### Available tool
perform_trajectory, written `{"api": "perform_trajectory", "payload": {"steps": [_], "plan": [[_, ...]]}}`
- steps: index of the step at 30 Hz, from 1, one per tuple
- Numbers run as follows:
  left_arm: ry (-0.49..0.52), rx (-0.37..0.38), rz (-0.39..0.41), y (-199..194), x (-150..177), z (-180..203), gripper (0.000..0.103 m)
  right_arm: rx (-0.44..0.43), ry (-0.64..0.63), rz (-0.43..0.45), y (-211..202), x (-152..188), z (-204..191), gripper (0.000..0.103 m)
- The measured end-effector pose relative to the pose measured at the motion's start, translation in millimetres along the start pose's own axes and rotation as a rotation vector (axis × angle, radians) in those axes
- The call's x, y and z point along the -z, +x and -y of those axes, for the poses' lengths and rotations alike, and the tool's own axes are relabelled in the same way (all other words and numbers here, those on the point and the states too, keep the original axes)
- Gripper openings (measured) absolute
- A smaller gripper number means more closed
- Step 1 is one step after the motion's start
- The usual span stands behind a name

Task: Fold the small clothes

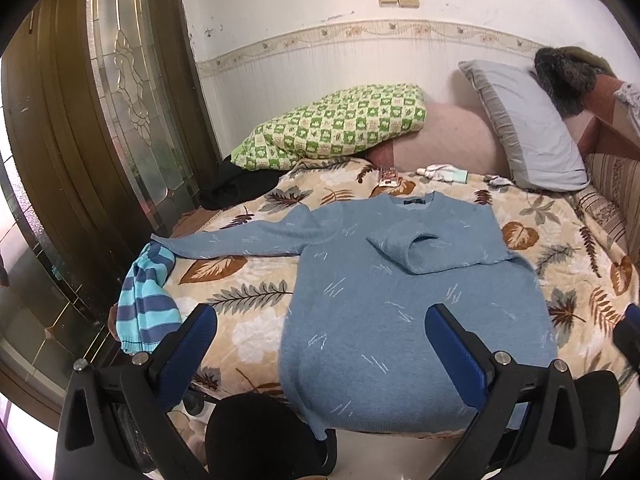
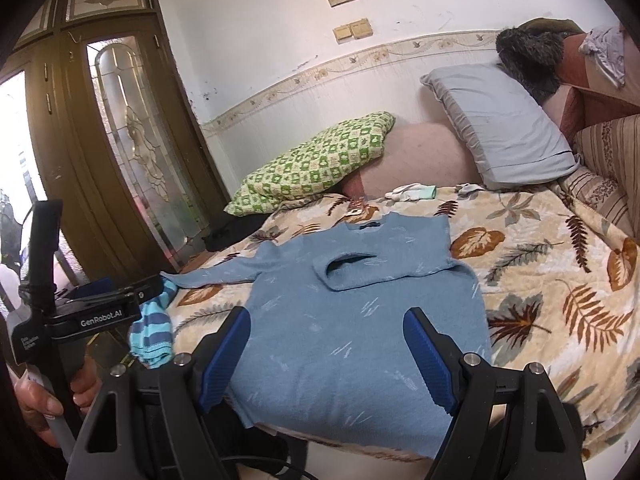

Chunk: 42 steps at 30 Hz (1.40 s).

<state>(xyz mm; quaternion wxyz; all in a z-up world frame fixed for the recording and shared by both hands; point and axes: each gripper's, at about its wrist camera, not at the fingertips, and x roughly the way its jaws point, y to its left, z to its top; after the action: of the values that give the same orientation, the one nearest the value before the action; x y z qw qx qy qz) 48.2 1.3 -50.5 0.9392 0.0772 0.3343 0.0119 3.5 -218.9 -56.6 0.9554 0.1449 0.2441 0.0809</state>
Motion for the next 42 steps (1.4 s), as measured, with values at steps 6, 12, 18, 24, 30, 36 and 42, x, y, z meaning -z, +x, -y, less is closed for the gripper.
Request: {"api": "perform_trajectory", "payload": {"steps": [6,12,18,24,30,36,42], "plan": [[0.032,-0.031,-0.078,57.6,-3.7,10.0,0.103,0.024,0.067,-0.051,46.1,-16.1,37.6,0.082],[0.051,-0.03,-0.13,110.4,-14.6,22.6,0.103,0.07,0.081,-0.085,107.2,-36.6,68.9,0.082],[0.063,-0.004,-0.246,198.0,-28.4,34.9,0.103,0.116,0.124,-0.174,191.9,-48.5,104.4,0.082],[-0.051,-0.038,-0.339,288.0,-37.7,28.4,0.103,-0.029,0.277,-0.279,273.7,-54.5,125.9,0.082],[-0.065,-0.012,-0.324,321.1,-61.0,65.4,0.103,-0.084,0.361,-0.283,328.9,-72.1,123.6,0.082],[0.086,-0.044,-0.273,345.3,-75.8,122.1,0.103,-0.028,0.499,-0.269,336.0,-66.0,175.7,0.082],[0.171,-0.186,-0.262,373.7,-81.4,140.1,0.103,-0.212,0.76,-0.288,345.5,-53.6,216.5,0.081]]}}
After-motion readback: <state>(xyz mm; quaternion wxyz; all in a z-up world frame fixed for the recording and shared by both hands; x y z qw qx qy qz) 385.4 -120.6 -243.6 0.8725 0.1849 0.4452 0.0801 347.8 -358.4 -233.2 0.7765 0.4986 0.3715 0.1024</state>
